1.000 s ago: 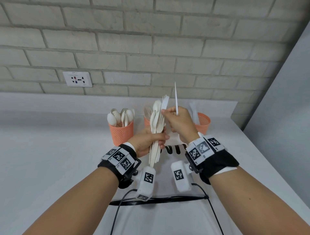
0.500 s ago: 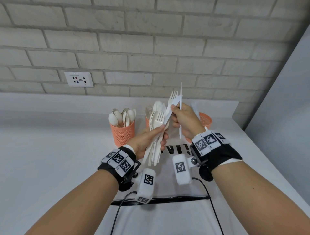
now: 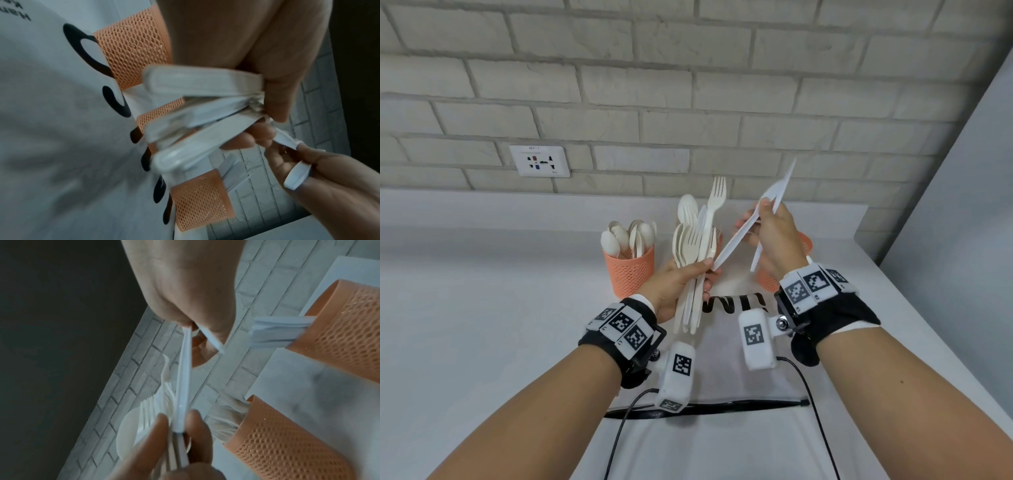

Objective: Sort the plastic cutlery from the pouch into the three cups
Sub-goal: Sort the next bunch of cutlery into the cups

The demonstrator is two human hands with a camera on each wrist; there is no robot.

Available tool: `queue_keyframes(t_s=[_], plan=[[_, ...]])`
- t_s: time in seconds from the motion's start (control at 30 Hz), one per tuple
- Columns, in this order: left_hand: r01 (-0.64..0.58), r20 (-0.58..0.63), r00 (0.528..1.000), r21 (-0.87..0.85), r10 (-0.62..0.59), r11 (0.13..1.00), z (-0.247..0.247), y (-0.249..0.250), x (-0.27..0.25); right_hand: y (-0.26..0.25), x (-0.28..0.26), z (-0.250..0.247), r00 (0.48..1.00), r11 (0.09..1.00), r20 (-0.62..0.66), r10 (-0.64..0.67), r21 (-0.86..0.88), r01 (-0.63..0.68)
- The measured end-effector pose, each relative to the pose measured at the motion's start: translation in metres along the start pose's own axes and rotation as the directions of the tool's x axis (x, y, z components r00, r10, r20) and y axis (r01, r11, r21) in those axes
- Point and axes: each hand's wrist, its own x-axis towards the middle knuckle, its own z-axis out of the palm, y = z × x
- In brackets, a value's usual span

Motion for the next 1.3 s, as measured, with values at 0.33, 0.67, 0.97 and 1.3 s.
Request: queue_keyframes(t_s=[0.33,0.67,0.97,1.3], plan=[[0.038,0.049,0.998,0.020,-0.039,0.999,0.005,0.000,0.000,0.005,-0.012,0.005,0.976,0.979,0.215,-0.039,-0.185,0.080],[-0.015,0.003,1.000,0.039,0.015,0.999,0.006,-0.003,0.002,0.003,-0.016,0.006,0.940,0.897,0.317,-0.124,-0.370,0.243],[0.087,0.056,0.995,-0.185,-0.078,0.979,0.007,0.004,0.003,0.010,-0.013,0.004,0.945,0.942,0.327,0.023,-0.323,0.089],[0.086,0.074,0.994,-0.096,-0.079,0.992,0.007,0.000,0.003,0.010,0.003,0.004,0.997,0.933,0.080,0.002,-0.358,0.026]])
